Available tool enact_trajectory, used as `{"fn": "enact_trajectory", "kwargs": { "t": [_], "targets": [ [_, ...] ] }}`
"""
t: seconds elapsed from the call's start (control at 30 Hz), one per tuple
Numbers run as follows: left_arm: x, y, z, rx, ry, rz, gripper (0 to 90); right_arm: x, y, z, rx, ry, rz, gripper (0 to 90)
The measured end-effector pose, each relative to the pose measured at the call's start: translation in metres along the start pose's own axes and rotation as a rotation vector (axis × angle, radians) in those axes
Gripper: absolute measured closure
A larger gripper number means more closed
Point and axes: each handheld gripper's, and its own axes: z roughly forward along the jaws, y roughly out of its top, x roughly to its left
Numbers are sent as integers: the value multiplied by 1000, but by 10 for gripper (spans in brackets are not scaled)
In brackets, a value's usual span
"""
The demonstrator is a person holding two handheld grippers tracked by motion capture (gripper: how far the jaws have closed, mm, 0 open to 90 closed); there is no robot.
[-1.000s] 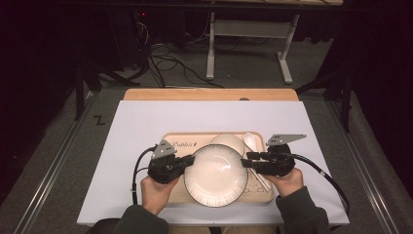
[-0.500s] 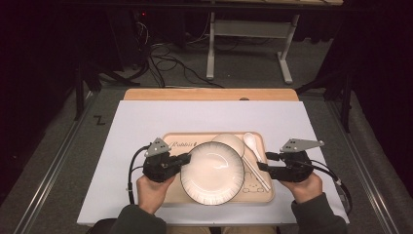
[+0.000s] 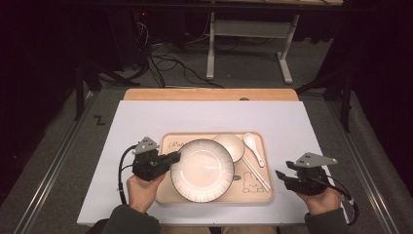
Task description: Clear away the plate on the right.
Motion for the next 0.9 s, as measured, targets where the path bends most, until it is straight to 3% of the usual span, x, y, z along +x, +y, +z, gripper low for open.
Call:
{"fn": "enact_trajectory", "kwargs": {
  "t": [0.1, 0.2, 0.27, 0.4, 0.67, 0.9],
  "targets": [
    [7, -2, -2, 10, 12, -24, 855, -3, -10, 2, -2, -39, 30, 496],
    [13, -5, -4, 24, 28, -44, 853, -10, -21, 9, -32, -21, 103, 491],
    [16, -6, -5, 31, 33, -54, 853, -11, -25, 12, -41, -35, 118, 491],
    [21, -10, -7, 35, 35, -88, 853, -13, -25, 18, -19, -77, 97, 483],
    [32, -20, -13, 44, 87, -138, 851, -18, -26, 29, -14, -73, 101, 481],
    [38, -24, -8, 65, 118, -154, 849, -20, -26, 30, -12, -78, 92, 478]
  ]
}}
